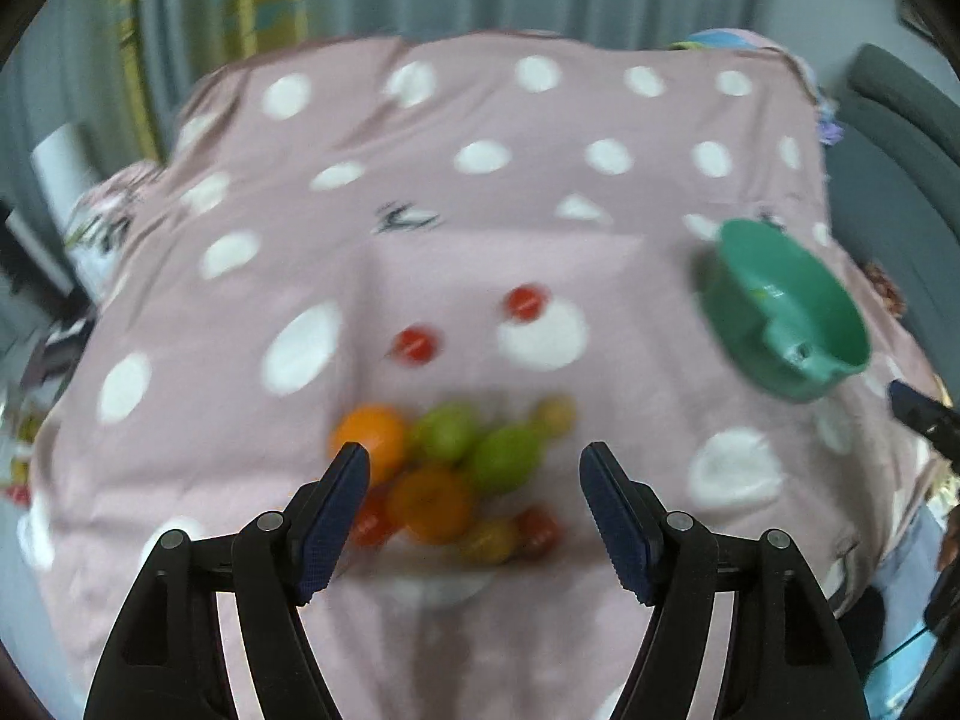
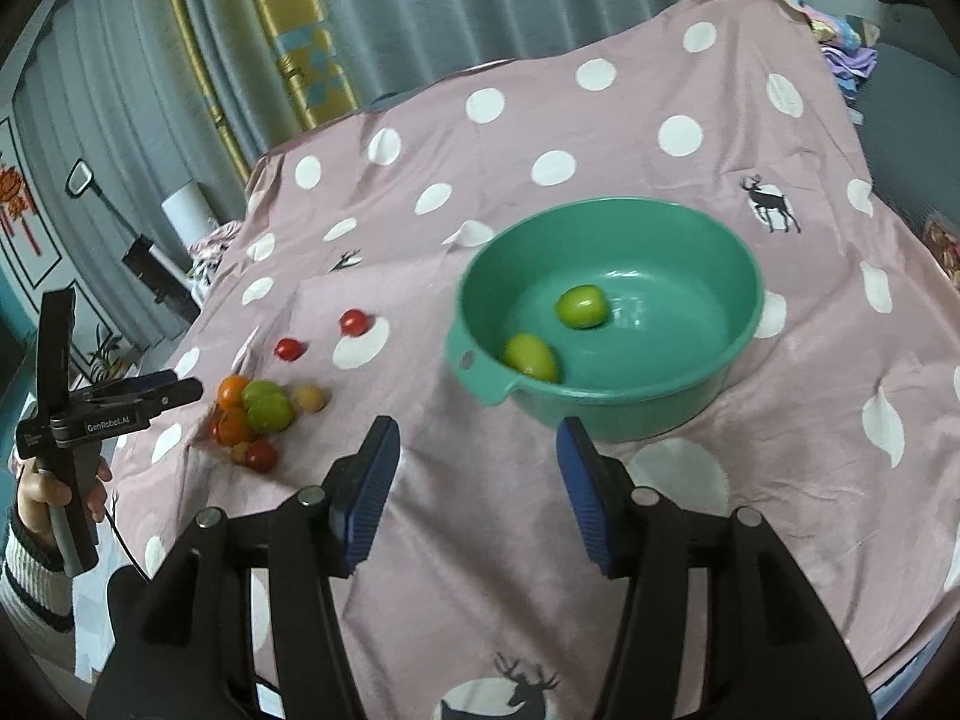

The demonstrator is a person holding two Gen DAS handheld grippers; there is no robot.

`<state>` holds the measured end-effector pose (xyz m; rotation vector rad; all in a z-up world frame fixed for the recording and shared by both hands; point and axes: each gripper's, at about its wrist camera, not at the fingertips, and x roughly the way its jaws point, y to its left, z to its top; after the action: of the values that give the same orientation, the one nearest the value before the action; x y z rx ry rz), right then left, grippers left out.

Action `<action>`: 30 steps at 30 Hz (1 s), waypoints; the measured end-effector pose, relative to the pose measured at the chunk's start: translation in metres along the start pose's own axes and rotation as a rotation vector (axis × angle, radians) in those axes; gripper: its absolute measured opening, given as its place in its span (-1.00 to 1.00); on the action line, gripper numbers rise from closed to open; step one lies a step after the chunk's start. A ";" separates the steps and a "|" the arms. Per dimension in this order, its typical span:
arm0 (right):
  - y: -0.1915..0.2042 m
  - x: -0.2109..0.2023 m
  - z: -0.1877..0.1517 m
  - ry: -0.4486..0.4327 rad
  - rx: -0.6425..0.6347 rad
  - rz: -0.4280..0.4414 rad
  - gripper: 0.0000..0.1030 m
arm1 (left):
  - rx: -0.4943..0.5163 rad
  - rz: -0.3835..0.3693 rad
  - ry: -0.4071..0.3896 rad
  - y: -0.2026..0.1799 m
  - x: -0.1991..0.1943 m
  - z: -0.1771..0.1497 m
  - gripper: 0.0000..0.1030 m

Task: Organize fruits
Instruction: 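Move both tools back toward the fruit pile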

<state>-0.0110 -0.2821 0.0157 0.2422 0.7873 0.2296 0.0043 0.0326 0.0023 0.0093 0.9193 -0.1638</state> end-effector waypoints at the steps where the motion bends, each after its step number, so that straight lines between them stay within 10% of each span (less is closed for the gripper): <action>1: 0.002 0.001 0.000 0.003 -0.004 0.002 0.06 | -0.013 0.017 0.010 0.008 -0.002 -0.006 0.41; 30: 0.108 0.084 -0.014 0.230 -0.167 0.172 0.07 | -0.085 -0.093 0.054 0.056 0.004 -0.050 0.41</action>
<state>0.0244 -0.1529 -0.0177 0.1267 0.9708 0.4894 -0.0242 0.0908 -0.0348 -0.1089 0.9802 -0.2113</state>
